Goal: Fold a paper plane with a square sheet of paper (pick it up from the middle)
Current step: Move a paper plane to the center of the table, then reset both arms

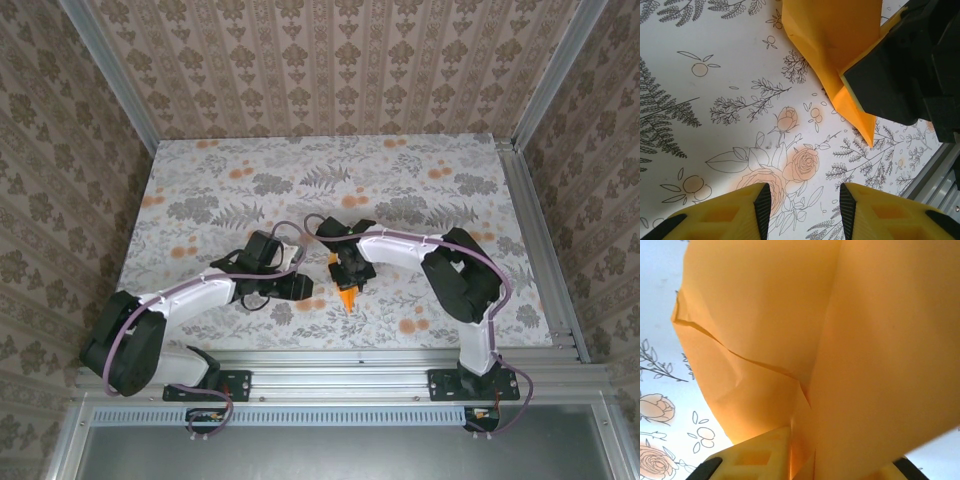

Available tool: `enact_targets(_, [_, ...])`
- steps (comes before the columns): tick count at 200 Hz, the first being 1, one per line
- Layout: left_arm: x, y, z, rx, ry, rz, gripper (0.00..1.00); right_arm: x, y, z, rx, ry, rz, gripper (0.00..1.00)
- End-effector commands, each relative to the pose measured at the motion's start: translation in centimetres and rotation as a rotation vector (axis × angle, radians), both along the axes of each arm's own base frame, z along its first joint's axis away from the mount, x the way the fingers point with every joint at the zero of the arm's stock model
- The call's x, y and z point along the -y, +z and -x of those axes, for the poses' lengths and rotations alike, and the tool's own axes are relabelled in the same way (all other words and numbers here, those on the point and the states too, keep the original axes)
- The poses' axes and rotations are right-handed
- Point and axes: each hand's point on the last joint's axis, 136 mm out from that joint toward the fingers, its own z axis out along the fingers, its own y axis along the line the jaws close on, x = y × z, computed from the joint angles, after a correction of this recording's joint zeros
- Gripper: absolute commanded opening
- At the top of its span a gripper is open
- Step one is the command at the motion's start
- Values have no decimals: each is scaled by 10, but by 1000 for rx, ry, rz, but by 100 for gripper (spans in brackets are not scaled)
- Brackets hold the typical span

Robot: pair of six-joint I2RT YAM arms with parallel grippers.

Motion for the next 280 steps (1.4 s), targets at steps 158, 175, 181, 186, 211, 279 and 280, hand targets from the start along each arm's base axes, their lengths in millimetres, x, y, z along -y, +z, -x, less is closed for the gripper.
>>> enact_targets(158, [-25,74,-63,283,39,-56,71,30,110,2,62,-15,-337,46])
enact_targets(175, [-44,81,-80,365,101,-126,80,42,121,-5,101,-17,-354,51])
enact_targets(181, [-54,82,-87,403,130,-176,83,48,125,-7,125,-13,-346,53])
enact_targets(186, [-63,83,-93,436,154,-217,87,54,127,-10,149,-9,-338,56])
enact_targets(211, [-109,84,-120,524,309,-323,100,84,137,-31,294,-41,-340,65])
enact_targets(279, [-225,65,-147,631,657,-556,100,187,142,-77,726,-279,-224,91])
enact_targets(280, [-226,65,-147,632,659,-556,100,189,142,-77,731,-284,-220,91])
